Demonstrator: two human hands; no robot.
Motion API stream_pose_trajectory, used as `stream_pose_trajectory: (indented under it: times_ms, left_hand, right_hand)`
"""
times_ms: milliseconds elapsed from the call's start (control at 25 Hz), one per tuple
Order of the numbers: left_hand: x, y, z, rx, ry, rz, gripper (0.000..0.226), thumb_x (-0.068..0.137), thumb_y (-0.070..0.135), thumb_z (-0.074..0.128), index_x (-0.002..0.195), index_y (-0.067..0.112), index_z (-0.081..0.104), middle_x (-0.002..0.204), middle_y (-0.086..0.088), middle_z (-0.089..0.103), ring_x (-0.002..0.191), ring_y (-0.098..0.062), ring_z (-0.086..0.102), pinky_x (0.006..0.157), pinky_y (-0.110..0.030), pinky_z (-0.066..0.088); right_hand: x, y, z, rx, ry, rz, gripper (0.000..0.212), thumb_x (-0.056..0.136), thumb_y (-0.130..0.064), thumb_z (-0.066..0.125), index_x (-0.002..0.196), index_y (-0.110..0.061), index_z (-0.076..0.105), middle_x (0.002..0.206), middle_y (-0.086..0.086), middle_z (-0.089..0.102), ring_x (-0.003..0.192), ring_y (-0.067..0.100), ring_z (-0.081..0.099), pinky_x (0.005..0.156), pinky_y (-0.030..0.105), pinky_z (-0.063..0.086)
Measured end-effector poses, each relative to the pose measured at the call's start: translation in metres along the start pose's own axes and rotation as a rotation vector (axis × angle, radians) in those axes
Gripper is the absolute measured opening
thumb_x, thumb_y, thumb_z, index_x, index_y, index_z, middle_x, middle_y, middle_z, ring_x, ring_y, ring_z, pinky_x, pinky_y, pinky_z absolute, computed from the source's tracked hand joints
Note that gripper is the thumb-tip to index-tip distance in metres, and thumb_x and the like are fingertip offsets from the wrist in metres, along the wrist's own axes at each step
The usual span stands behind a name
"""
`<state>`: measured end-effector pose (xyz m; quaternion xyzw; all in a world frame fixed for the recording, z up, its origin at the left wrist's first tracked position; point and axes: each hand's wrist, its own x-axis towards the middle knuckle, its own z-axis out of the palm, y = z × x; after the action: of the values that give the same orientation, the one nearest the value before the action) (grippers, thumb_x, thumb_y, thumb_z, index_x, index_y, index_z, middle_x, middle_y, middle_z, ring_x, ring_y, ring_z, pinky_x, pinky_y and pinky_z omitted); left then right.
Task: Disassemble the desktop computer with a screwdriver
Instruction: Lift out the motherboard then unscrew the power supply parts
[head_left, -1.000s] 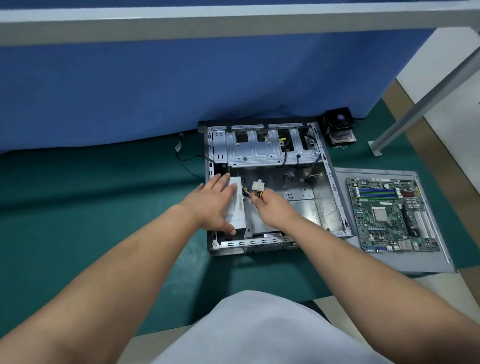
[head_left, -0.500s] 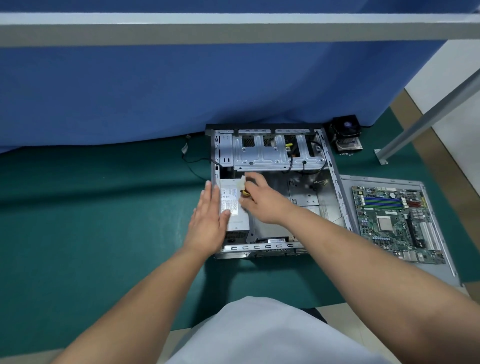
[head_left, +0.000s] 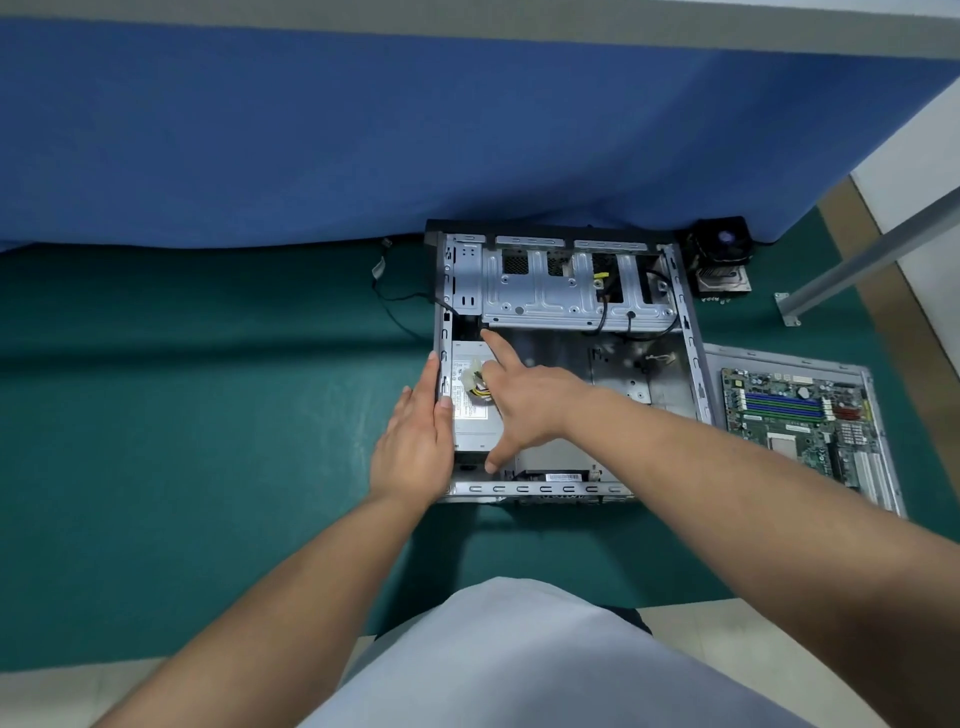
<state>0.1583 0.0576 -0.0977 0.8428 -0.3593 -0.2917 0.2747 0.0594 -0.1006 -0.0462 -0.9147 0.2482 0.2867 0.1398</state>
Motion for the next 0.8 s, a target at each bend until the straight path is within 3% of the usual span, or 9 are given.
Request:
stream_pose_trajectory:
  times_ms: [160, 240, 480, 680, 800]
  left_hand:
    - [-0.002, 0.002, 0.0, 0.022, 0.005, -0.009, 0.052, 0.108, 0.049, 0.018, 0.155, 0.057, -0.002, 0.165, 0.006, 0.033, 0.155, -0.017, 0.022, 0.114, -0.05, 0.035]
    - [-0.002, 0.003, 0.0, 0.027, 0.025, -0.007, 0.052, 0.108, 0.048, 0.019, 0.156, 0.055, 0.0, 0.166, 0.011, 0.029, 0.156, -0.017, 0.021, 0.115, -0.049, 0.033]
    - [-0.002, 0.002, 0.0, 0.021, 0.023, -0.007, 0.053, 0.109, 0.046, 0.019, 0.159, 0.052, 0.003, 0.168, 0.018, 0.021, 0.156, -0.018, 0.02, 0.119, -0.046, 0.029]
    - [-0.001, 0.002, 0.001, 0.024, 0.021, -0.004, 0.052, 0.109, 0.047, 0.02, 0.157, 0.055, 0.002, 0.168, 0.017, 0.023, 0.156, -0.018, 0.02, 0.119, -0.047, 0.029]
    - [0.001, 0.001, 0.001, 0.035, 0.025, -0.01, 0.052, 0.108, 0.048, 0.02, 0.156, 0.055, 0.001, 0.167, 0.016, 0.025, 0.156, -0.018, 0.021, 0.119, -0.048, 0.028]
  right_hand:
    - [-0.002, 0.002, 0.001, 0.08, 0.02, -0.046, 0.09, 0.055, -0.055, 0.09, 0.119, -0.019, 0.039, 0.167, 0.002, -0.02, 0.092, 0.033, 0.06, 0.073, 0.034, 0.047]
    - [-0.003, -0.001, 0.004, 0.056, 0.044, -0.05, 0.088, 0.054, -0.051, 0.09, 0.121, -0.018, 0.043, 0.167, 0.007, -0.017, 0.084, 0.03, 0.053, 0.071, 0.032, 0.044]
    - [-0.007, -0.007, 0.003, 0.049, 0.082, -0.03, 0.086, 0.052, -0.049, 0.088, 0.12, -0.016, 0.046, 0.165, 0.011, -0.008, 0.083, 0.031, 0.051, 0.067, 0.03, 0.04]
    - [-0.006, 0.016, -0.018, 0.014, 0.066, -0.038, 0.094, 0.053, -0.052, 0.088, 0.127, -0.019, 0.041, 0.167, 0.004, -0.016, 0.075, 0.028, 0.052, 0.059, 0.031, 0.039]
    - [-0.02, 0.04, -0.016, 0.069, 0.058, -0.04, 0.08, 0.055, -0.056, 0.088, 0.108, -0.022, 0.038, 0.166, -0.005, -0.019, 0.071, 0.024, 0.059, 0.058, 0.036, 0.047]
